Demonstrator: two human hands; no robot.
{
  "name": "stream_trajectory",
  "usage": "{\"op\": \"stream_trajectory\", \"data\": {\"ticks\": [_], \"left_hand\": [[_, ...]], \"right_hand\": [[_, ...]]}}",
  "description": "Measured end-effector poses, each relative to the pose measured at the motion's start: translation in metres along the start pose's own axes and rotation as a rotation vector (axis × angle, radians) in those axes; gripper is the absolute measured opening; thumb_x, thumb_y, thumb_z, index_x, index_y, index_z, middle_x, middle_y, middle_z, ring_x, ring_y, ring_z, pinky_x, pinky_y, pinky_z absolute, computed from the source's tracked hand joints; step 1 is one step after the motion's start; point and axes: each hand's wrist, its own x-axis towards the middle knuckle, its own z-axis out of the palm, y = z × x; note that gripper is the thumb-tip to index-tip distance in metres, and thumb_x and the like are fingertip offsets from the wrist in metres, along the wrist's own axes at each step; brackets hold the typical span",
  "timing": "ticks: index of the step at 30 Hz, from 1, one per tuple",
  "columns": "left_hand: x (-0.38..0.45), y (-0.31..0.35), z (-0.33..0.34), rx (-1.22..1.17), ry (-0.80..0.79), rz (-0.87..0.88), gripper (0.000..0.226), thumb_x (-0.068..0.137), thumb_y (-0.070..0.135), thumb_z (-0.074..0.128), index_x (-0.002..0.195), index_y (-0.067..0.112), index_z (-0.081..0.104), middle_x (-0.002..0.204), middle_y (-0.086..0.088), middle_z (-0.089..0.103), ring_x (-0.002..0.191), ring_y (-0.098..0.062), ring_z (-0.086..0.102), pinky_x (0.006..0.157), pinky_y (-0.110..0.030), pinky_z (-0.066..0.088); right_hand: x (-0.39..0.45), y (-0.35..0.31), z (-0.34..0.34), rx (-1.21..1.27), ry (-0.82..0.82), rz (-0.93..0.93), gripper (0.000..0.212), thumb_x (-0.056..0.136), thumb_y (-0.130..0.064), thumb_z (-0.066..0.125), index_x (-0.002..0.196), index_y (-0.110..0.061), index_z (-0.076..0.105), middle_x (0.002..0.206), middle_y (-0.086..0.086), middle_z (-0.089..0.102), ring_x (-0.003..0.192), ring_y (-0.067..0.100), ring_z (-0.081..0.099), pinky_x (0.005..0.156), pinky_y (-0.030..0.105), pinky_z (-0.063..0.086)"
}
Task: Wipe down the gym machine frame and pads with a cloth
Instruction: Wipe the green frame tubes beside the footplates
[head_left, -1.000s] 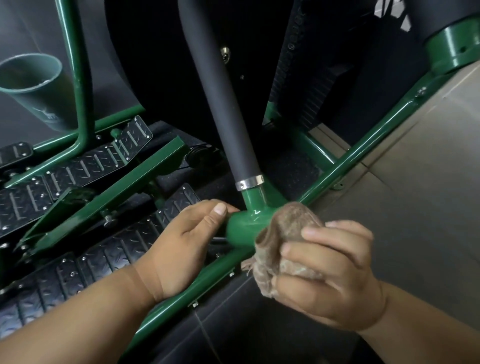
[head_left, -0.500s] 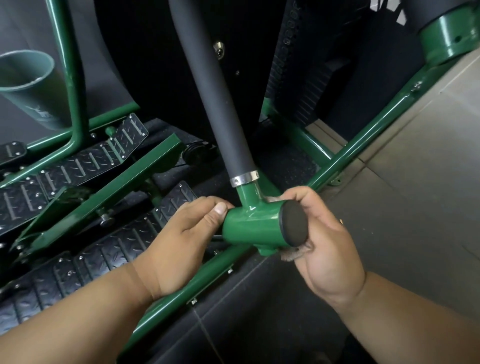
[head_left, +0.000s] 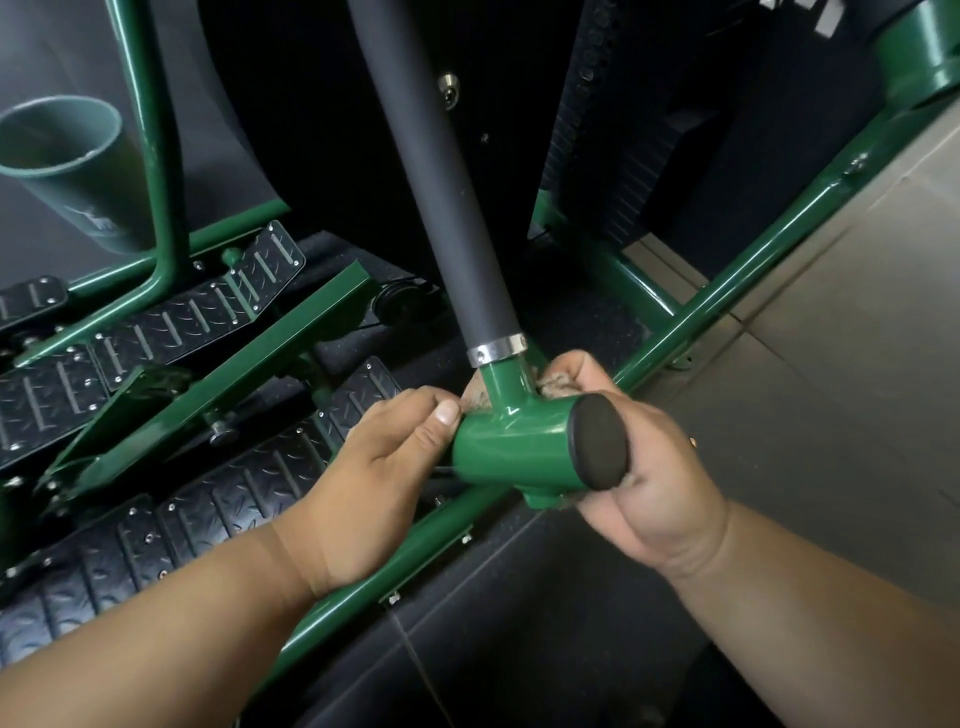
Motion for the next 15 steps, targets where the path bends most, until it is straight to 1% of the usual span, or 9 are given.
{"op": "stream_trajectory", "data": {"ticks": [5,7,8,10,11,12,13,14,15], "left_hand": [[-0.003,0.006,0.001,-0.026,0.022,-0.035,0.063,0.104,0.062,0.034,0.107,0.010,0.069,0.105,-0.009,0.068,0.108,-0.032,0.062,0.099,-0.056,0.047],[-0.003,0.006,0.002,-0.030,0.020,-0.048,0.071,0.105,0.064,0.032,0.111,0.002,0.067,0.114,-0.015,0.068,0.113,-0.033,0.061,0.104,-0.054,0.045],[-0.002,0.006,0.002,-0.048,0.008,-0.052,0.069,0.108,0.060,0.031,0.115,0.002,0.068,0.119,-0.012,0.070,0.117,-0.029,0.063,0.106,-0.048,0.046],[-0.001,0.012,0.003,-0.153,0.001,-0.066,0.047,0.116,0.041,0.031,0.125,0.016,0.069,0.122,0.012,0.075,0.121,-0.005,0.065,0.102,-0.021,0.050],[-0.001,0.016,0.004,-0.219,-0.008,-0.073,0.037,0.115,0.031,0.032,0.128,0.024,0.066,0.121,0.026,0.073,0.121,0.009,0.062,0.097,-0.009,0.047],[0.000,0.018,0.005,-0.273,-0.005,-0.086,0.034,0.113,0.026,0.034,0.131,0.029,0.062,0.120,0.033,0.071,0.119,0.015,0.060,0.093,-0.004,0.046],[0.000,0.016,0.004,-0.322,0.001,-0.098,0.033,0.112,0.025,0.037,0.134,0.028,0.061,0.122,0.031,0.071,0.119,0.014,0.061,0.090,-0.004,0.048],[0.001,0.014,0.003,-0.362,0.011,-0.102,0.034,0.111,0.026,0.040,0.137,0.025,0.061,0.126,0.024,0.072,0.119,0.009,0.064,0.089,-0.007,0.050],[0.002,0.011,0.003,-0.378,0.045,-0.100,0.035,0.110,0.027,0.043,0.138,0.022,0.062,0.129,0.017,0.073,0.121,0.002,0.065,0.093,-0.012,0.052]], "right_hand": [[0.005,-0.016,0.000,0.028,-0.065,0.023,0.008,0.093,-0.005,0.054,0.092,-0.010,0.060,0.094,0.023,0.065,0.070,0.031,0.068,0.051,0.033,0.057],[0.016,-0.013,-0.006,-0.006,-0.101,0.073,0.008,0.088,-0.008,0.061,0.090,-0.014,0.067,0.094,0.018,0.064,0.073,0.028,0.063,0.056,0.032,0.057],[0.022,-0.010,-0.008,-0.028,-0.102,0.105,0.011,0.085,-0.009,0.066,0.094,-0.015,0.069,0.096,0.016,0.065,0.075,0.026,0.063,0.061,0.031,0.057],[0.034,-0.001,-0.011,-0.047,-0.074,0.151,0.038,0.079,-0.010,0.081,0.116,-0.011,0.068,0.111,0.017,0.069,0.090,0.031,0.068,0.078,0.038,0.058],[0.041,0.002,-0.011,-0.042,-0.056,0.172,0.050,0.082,-0.009,0.081,0.129,-0.005,0.062,0.125,0.022,0.067,0.107,0.041,0.068,0.092,0.044,0.057],[0.045,0.004,-0.010,-0.049,-0.042,0.185,0.055,0.090,-0.006,0.074,0.140,0.001,0.054,0.138,0.027,0.062,0.125,0.050,0.060,0.103,0.051,0.051],[0.048,0.005,-0.009,-0.071,-0.047,0.192,0.055,0.096,-0.002,0.065,0.148,0.003,0.047,0.144,0.031,0.057,0.133,0.053,0.053,0.106,0.052,0.048],[0.051,0.005,-0.008,-0.096,-0.059,0.184,0.054,0.099,0.000,0.060,0.150,0.002,0.045,0.144,0.032,0.056,0.131,0.051,0.054,0.102,0.049,0.050],[0.052,0.002,-0.006,-0.131,-0.063,0.162,0.051,0.099,-0.002,0.060,0.149,0.000,0.048,0.139,0.029,0.061,0.121,0.044,0.061,0.094,0.043,0.053]]}}
